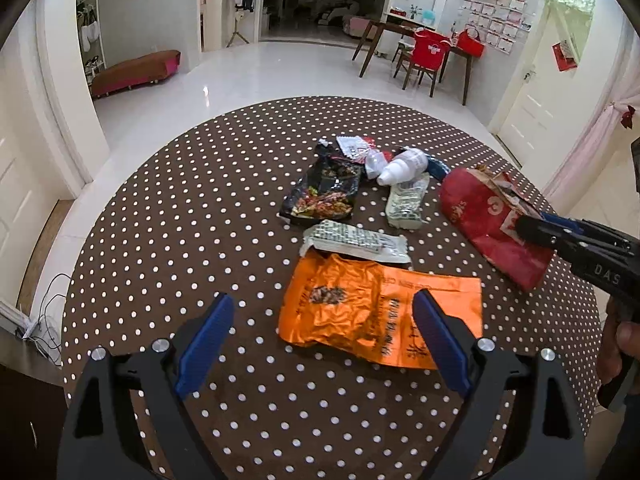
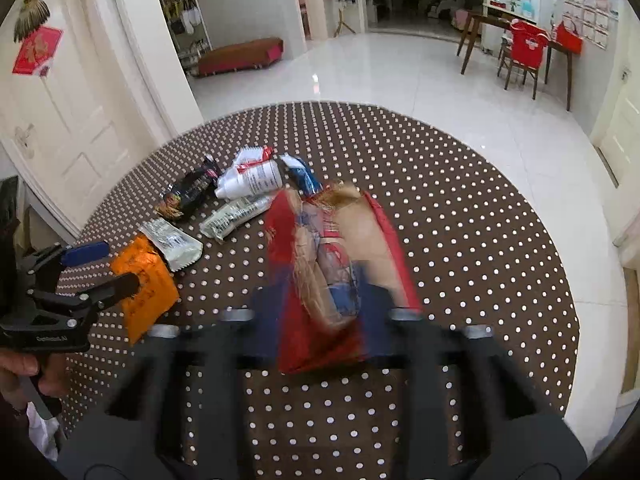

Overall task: Collect trash
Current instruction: 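Grasp the red printed bag with the right tool while the left tool grasps the black snack wrapper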

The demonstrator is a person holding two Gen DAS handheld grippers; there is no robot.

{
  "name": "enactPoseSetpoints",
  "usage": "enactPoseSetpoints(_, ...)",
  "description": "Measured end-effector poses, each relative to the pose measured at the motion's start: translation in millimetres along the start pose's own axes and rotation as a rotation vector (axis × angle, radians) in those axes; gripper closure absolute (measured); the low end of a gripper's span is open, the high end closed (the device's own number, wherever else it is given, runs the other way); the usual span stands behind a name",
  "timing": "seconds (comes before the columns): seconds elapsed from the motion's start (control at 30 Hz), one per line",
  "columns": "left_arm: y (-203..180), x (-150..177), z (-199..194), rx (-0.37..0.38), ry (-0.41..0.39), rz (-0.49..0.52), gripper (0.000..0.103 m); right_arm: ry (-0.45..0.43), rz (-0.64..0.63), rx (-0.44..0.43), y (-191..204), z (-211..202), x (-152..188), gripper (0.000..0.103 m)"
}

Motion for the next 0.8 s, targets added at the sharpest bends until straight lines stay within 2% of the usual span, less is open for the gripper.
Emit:
enactPoseSetpoints(0.03,1,0,1,-0.003,0.002,-0.001,0.014,-0.004,0.003,-0.007,1,-1,-1,0.083)
enactPoseSetpoints(0.17,5,-10,4,-0.009,-0.006,0.008,0.014,-0.002,0.014,-0.024,2,-2,1,0.084)
enactPoseSetpoints(0.37,12,-53,18,-0.046,-0.039,0.056,0.014,-0.014,0.068,-0.031,-9,-8,3,0.085)
enactPoseSetpoints(0.53,16,-79,50,-0.054,0.019,0.102,0.014,-0.037,0.118,-0.045,-21,-19,2,0.085)
enactPoseSetpoints(0.63,15,-84,70,-0.036,0.077,0.129,0.039,-0.055,0.143,-0.052,-29,-27,0,0.085)
enactPoseSetpoints(0.7,5,-86,70,-0.029,0.071,0.188,0.064,-0.063,0.153,-0.049,-33,-30,-2,0.085)
enactPoseSetpoints(0.73,3,-87,68,-0.018,0.078,0.187,0.075,-0.069,0.159,-0.047,-36,-33,-2,0.085)
enactPoseSetpoints(0.8,2,-89,64,0.008,0.075,0.165,0.079,-0.079,0.17,-0.047,-40,-37,-3,0.085)
Point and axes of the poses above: each gripper's, at about its wrist camera, not at the fingertips, and z roughly the way its jaws point, y to its left, x to its underside, the point moved 5 cm from there along z, roughly the way its jaws point, and after that the axes turned 10 degrees about x, right-handed, at the moved point
